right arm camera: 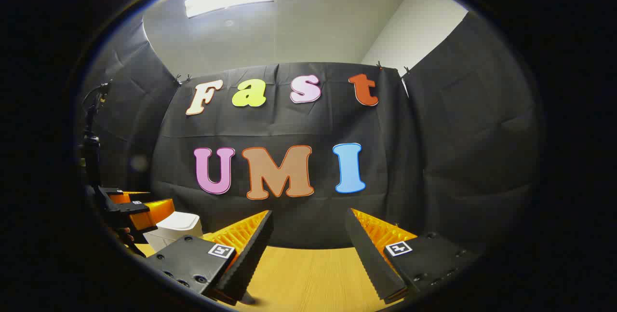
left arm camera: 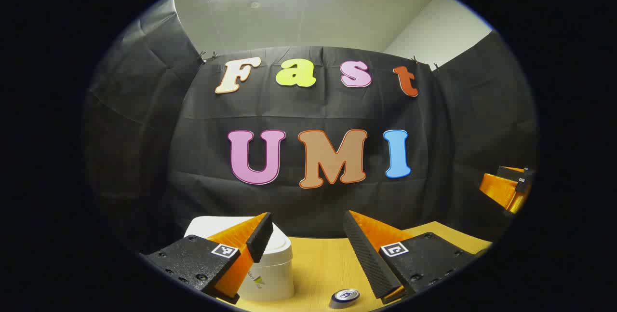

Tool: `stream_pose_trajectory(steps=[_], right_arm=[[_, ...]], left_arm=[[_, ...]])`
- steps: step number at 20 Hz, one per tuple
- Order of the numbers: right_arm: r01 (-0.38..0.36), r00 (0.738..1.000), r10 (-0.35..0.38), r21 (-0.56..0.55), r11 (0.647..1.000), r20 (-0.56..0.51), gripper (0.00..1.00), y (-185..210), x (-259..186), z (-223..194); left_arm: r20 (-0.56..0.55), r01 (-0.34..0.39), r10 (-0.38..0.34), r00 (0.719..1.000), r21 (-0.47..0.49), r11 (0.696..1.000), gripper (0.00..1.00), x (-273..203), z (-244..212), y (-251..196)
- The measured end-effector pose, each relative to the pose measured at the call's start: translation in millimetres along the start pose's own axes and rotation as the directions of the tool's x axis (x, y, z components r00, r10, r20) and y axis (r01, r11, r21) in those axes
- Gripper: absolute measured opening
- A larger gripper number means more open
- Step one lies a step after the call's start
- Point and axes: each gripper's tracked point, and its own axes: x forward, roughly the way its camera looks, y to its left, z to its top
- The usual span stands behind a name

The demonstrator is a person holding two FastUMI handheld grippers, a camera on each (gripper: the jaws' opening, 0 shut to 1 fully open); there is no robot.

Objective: Press the lid of the desktop garbage bin to open it, pick up the crumpled paper on the desktop and throw it into the bin, then pick up the pop can on the desktop and drop it into the bin, and finally close the garbage bin lid.

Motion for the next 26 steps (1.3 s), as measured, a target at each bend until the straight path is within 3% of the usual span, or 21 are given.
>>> stream_pose_trajectory(steps=[26], right_arm=[[-0.007,1.0,0.007,-0.01,1.0,0.008,0.97,-2,4,0]], left_arm=[[-0.004,0.005,-0.005,1.0,0.011,1.0,0.93,4,0,-6]])
